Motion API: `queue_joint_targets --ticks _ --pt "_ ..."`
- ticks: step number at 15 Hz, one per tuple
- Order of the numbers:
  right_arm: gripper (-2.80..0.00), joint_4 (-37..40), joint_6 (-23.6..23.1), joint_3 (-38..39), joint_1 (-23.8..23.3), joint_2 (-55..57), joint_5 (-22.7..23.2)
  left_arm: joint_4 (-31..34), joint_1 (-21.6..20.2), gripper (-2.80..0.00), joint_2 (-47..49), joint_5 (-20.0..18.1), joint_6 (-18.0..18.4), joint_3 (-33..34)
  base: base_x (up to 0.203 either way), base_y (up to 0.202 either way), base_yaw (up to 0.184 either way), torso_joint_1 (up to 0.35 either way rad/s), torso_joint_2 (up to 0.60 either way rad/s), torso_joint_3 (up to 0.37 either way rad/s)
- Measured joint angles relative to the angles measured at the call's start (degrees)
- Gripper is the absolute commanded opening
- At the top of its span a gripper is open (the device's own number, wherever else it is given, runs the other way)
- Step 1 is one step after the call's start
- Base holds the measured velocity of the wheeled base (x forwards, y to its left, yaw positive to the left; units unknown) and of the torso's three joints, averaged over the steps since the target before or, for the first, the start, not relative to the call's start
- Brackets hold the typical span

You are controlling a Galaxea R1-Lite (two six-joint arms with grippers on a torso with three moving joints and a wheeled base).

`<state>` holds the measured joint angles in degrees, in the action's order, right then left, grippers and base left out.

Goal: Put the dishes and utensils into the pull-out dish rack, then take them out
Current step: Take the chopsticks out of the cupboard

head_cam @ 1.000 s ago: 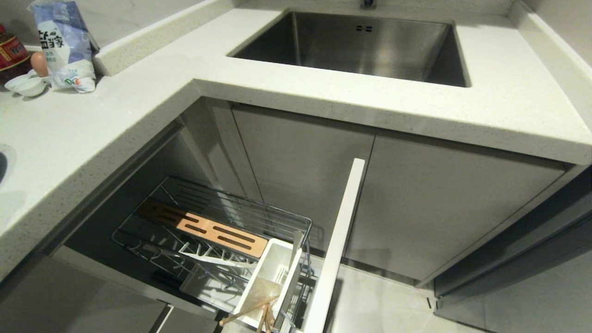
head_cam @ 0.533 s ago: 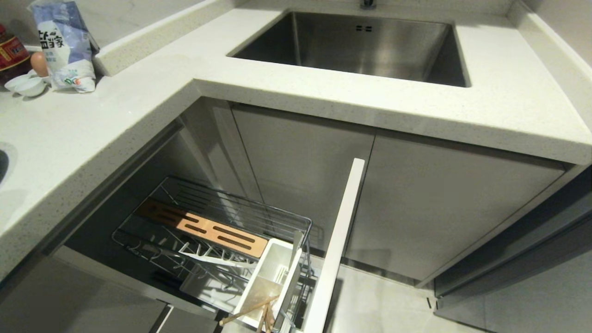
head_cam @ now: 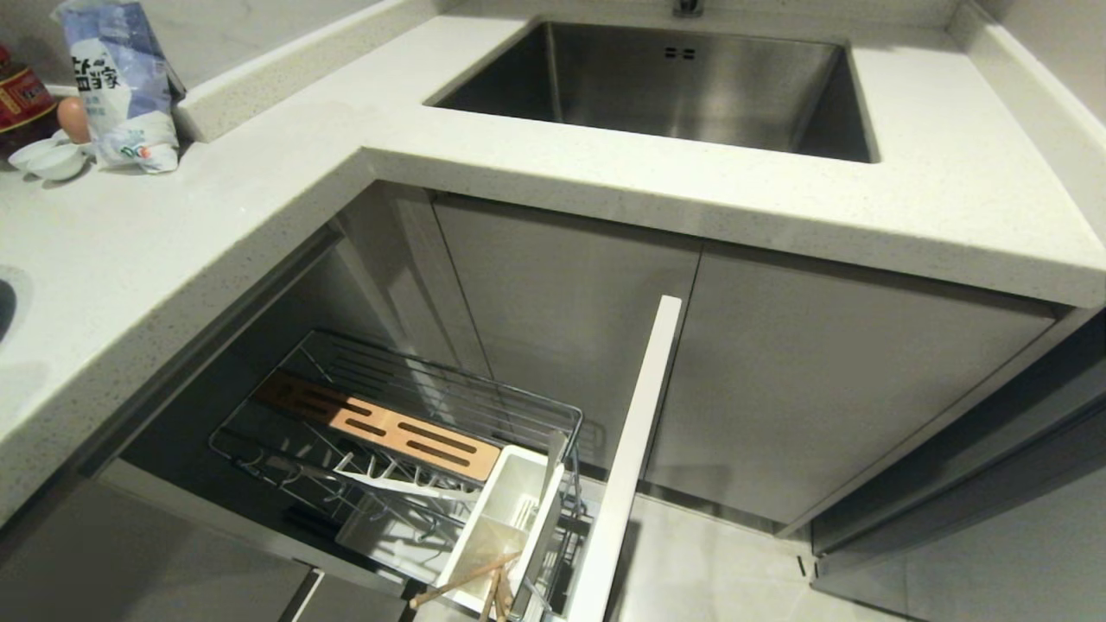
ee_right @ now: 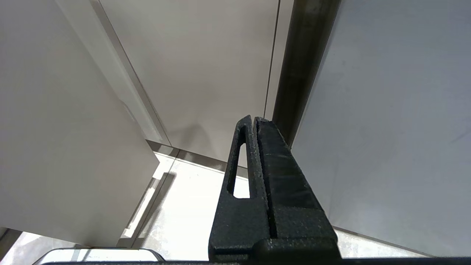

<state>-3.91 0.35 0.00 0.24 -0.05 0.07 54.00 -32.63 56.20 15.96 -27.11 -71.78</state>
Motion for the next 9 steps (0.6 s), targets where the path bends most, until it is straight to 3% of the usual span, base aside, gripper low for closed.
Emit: queue_joint_targets --ticks 9 --pt "-2.80 0.0 0.0 0.0 0.0 0.0 0.0 1.4 1.3 -2.80 -1.1 -1.9 0.1 0.0 0.000 0.000 0.000 0.000 0.00 0.000"
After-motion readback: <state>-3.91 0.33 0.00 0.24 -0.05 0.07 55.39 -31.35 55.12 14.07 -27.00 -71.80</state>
